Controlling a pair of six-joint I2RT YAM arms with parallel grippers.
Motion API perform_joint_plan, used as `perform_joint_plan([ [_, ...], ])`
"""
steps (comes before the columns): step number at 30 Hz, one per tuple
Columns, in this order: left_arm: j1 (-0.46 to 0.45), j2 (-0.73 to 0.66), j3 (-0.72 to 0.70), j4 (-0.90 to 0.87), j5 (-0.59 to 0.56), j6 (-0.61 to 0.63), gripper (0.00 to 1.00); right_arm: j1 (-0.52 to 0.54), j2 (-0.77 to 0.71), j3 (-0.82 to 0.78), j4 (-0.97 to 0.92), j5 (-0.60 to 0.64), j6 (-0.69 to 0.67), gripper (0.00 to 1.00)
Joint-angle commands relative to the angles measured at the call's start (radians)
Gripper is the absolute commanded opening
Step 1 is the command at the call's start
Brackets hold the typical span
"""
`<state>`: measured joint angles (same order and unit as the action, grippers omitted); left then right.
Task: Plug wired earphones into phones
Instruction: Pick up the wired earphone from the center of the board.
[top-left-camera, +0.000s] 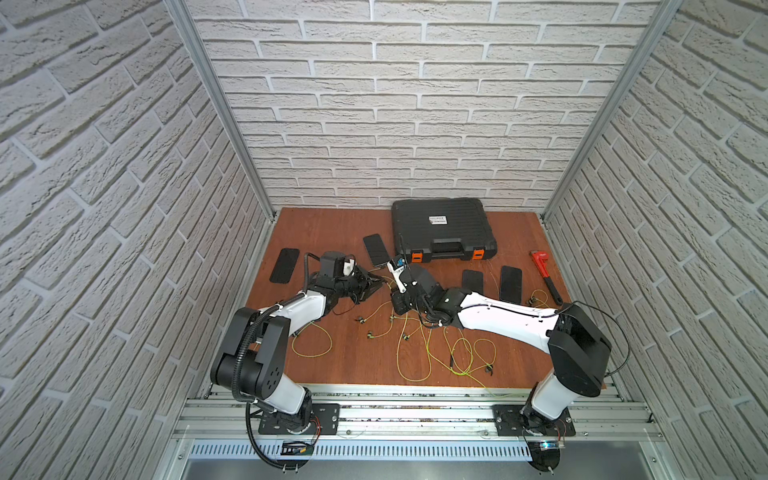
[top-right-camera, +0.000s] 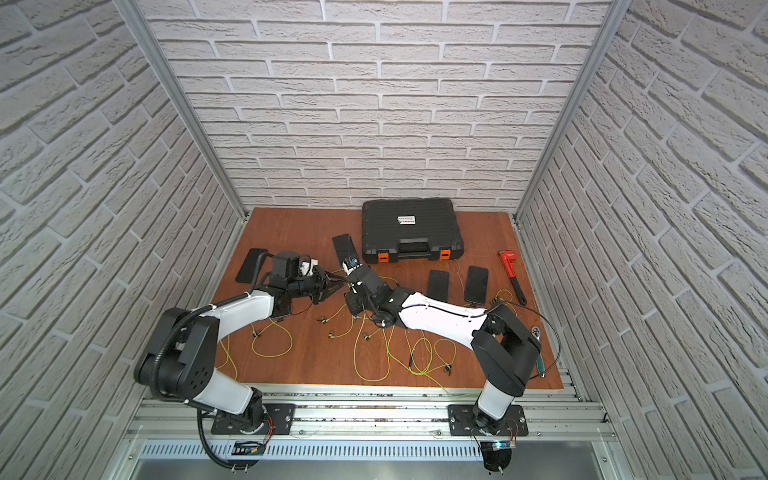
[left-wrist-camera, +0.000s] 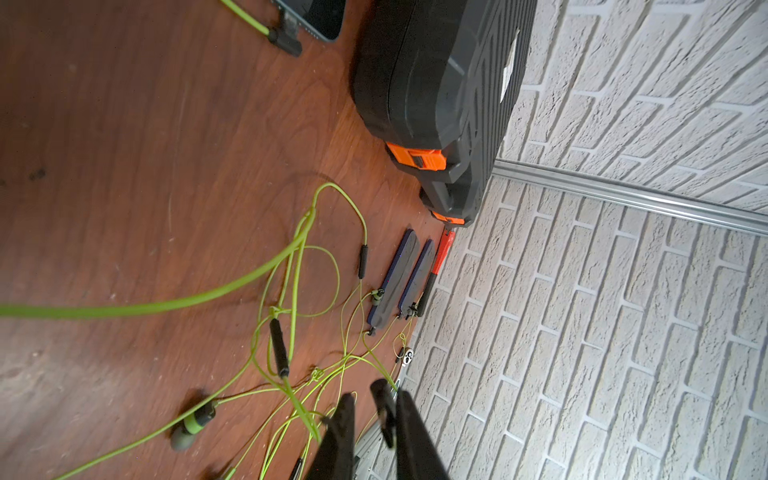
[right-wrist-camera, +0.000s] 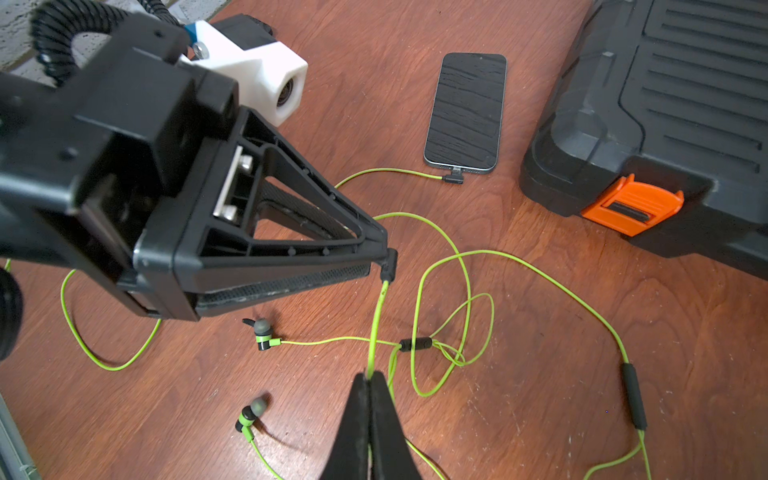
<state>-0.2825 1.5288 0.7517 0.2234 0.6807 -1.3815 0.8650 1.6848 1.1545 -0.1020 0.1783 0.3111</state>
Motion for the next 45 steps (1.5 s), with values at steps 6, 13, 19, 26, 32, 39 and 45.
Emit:
perform_joint_plan([
  [6, 0.003, -0.046, -0.006, -0.015, -0.014, 0.018, 0.08, 0.012, 0.007, -0.012, 0.039, -0.005, 0.008, 0.06],
  [13, 0.008, -0.042, -0.005, -0.007, -0.011, 0.033, 0.0, 0.0, 0.007, 0.012, 0.003, -0.041, 0.003, 0.12],
  [19, 0.03, -0.024, 0.045, -0.019, 0.046, 0.174, 0.0, -0.126, 0.045, 0.178, -0.267, -0.336, 0.009, 0.41],
  [26, 0.096, 0.021, 0.162, -0.063, 0.243, 0.406, 0.0, -0.354, 0.089, 0.124, -0.038, -0.964, 0.204, 0.4],
  [32, 0.119, -0.003, 0.204, -0.078, 0.308, 0.471, 0.0, -0.425, 0.132, 0.108, 0.171, -1.128, 0.337, 0.29],
  [39, 0.111, -0.006, 0.209, -0.031, 0.341, 0.465, 0.0, -0.442, 0.225, 0.082, 0.654, -1.243, 0.694, 0.26],
  [45, 0.102, 0.001, 0.201, 0.033, 0.342, 0.424, 0.0, -0.44, 0.286, 0.097, 0.854, -1.245, 0.835, 0.26],
])
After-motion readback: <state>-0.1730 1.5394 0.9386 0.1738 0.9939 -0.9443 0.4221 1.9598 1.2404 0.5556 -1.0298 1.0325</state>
